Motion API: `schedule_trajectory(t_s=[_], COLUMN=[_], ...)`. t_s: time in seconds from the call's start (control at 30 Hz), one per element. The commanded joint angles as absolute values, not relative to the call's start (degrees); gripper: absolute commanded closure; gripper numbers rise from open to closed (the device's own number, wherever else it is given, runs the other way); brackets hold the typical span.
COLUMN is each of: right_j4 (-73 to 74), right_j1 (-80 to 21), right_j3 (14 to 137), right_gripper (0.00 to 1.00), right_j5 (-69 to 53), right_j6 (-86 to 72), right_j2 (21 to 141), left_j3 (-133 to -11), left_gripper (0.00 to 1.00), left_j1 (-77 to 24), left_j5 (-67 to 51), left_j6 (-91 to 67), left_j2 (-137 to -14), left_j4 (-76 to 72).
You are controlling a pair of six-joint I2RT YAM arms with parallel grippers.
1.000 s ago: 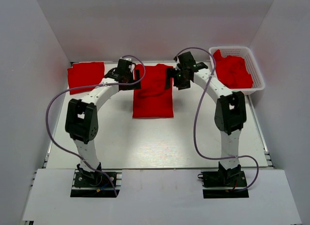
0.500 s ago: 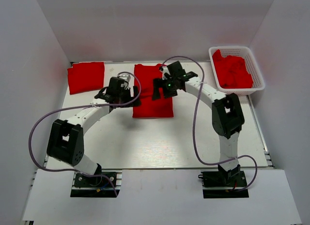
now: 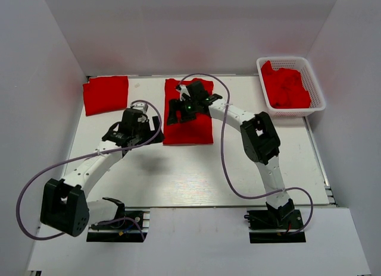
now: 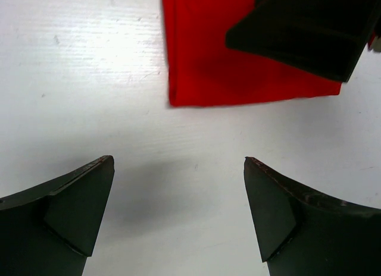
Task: Fold and stack the t-shirts
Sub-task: Fold the folded rectangular tshirt in 1/3 of the way
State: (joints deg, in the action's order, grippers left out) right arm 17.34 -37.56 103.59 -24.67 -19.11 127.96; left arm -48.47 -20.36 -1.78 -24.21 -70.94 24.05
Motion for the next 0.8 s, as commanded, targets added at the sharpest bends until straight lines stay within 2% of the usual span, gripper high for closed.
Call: schedule_trajectory(t_s=[0.0, 0.27, 0.47, 0.63, 0.77], right_j4=[11.9, 10.9, 8.2, 9.5, 10.1], right_j1=[-38.3, -38.7, -38.2, -37.5, -37.4], right_j3=[106.5, 113.7, 115.6, 124.1, 124.2], right_gripper=[0.1, 0.1, 0.1, 0.1, 0.1], right_j5=[-25.8, -23.0, -14.2, -8.4, -7.3], right_j6=[-22.0, -23.5, -23.0, -20.0, -17.1], right_j2=[130.1, 135.4, 136.8, 140.3, 136.6], left_j3=[-47.3, -47.3, -46.8, -46.8, -47.8], left_gripper=[0.0, 0.0, 0.0, 0.0, 0.0], left_j1=[-20.0, -20.0, -20.0, -20.0, -20.0], left_j5=[2.5, 4.3, 5.6, 5.6, 5.1], left_j6=[-26.5, -26.5, -26.0, -26.0, -24.2], left_j2=[-68.1, -65.0, -64.5, -64.5, -67.0], left_j4=[28.2, 31.4, 32.5, 33.0, 33.0])
